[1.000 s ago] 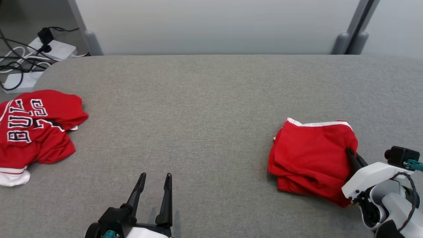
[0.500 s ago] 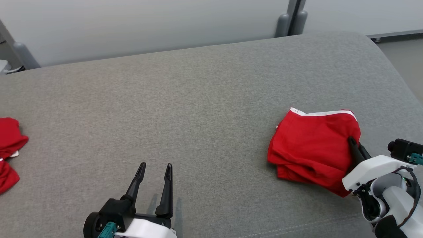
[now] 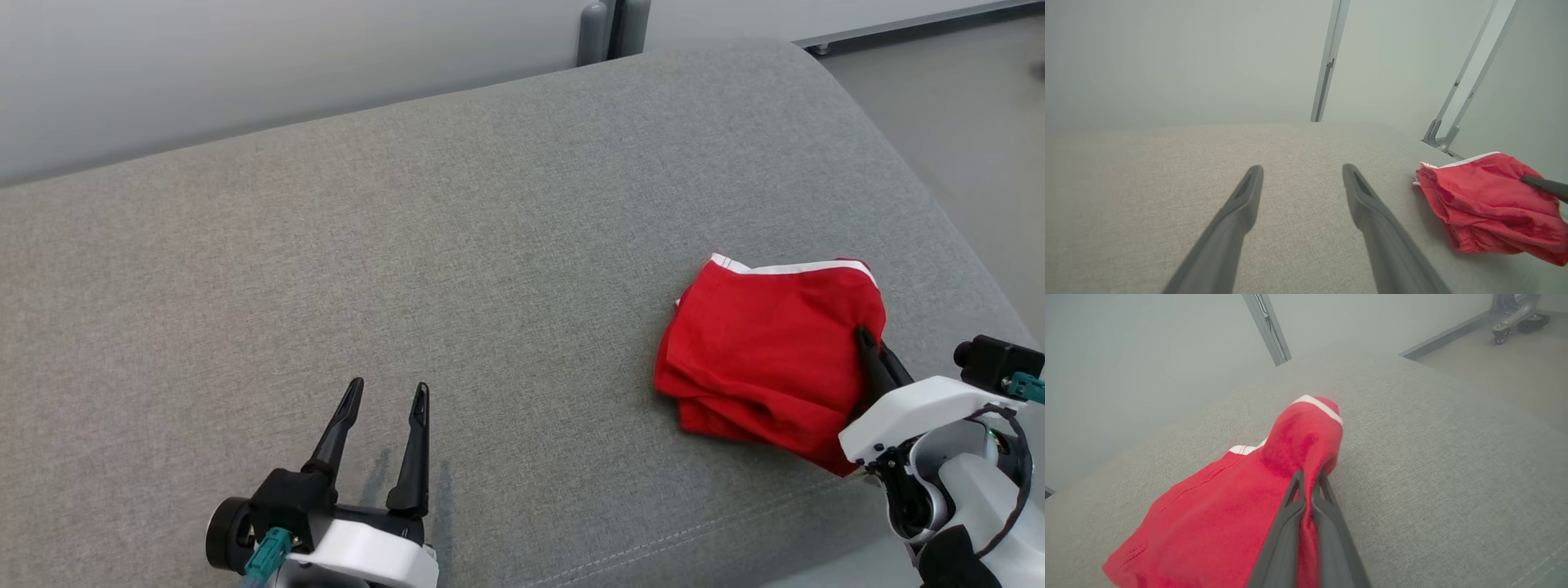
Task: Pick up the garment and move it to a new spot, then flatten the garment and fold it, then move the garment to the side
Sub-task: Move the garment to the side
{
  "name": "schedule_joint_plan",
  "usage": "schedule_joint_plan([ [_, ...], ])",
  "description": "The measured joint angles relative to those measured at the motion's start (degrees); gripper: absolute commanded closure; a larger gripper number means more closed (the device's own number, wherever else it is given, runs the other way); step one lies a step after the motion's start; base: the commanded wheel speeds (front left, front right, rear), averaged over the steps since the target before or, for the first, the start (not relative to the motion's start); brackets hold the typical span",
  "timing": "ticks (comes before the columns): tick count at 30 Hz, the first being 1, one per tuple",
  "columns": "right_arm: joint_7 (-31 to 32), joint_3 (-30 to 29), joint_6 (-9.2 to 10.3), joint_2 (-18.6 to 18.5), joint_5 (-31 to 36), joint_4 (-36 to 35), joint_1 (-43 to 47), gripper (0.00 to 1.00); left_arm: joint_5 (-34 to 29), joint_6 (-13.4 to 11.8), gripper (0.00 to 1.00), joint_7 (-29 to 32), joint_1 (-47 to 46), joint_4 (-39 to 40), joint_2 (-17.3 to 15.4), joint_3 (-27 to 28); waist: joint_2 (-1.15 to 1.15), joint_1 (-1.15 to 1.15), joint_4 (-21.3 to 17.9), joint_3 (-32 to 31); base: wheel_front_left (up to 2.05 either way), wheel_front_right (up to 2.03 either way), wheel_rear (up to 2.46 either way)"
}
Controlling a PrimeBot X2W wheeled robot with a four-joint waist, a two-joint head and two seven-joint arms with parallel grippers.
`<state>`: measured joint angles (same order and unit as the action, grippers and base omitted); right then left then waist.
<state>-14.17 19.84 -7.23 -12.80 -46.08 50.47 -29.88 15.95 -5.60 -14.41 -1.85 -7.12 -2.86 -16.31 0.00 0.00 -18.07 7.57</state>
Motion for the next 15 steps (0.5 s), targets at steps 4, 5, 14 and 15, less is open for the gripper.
schedule_joint_plan([
  [4,0.00,-1.01,0.00,-0.15,0.97,0.23,-0.07,1.00,-0.14,0.57,0.00,0.00,-0.88,-0.57,0.00,-0.36,0.00,0.00,-0.58,1.20,0.00,0.00,0.00],
  [5,0.00,-1.38,0.00,-0.18,1.30,0.33,-0.19,1.00,-0.14,0.62,0.00,0.00,-1.15,-0.63,-0.01,-0.59,0.00,0.00,-0.56,1.55,0.00,0.00,0.00],
  [14,0.00,-9.34,0.00,-0.43,1.85,-0.26,-11.20,1.00,-0.69,1.35,0.00,0.00,-4.98,-0.46,0.01,-2.56,0.00,0.00,1.96,5.60,0.00,0.00,0.00],
  [15,0.00,-10.13,0.00,-0.67,2.03,-0.34,-12.52,1.00,-0.93,1.52,0.00,0.00,-5.28,-0.46,0.01,-2.75,0.00,0.00,2.43,6.12,0.00,0.00,0.00],
])
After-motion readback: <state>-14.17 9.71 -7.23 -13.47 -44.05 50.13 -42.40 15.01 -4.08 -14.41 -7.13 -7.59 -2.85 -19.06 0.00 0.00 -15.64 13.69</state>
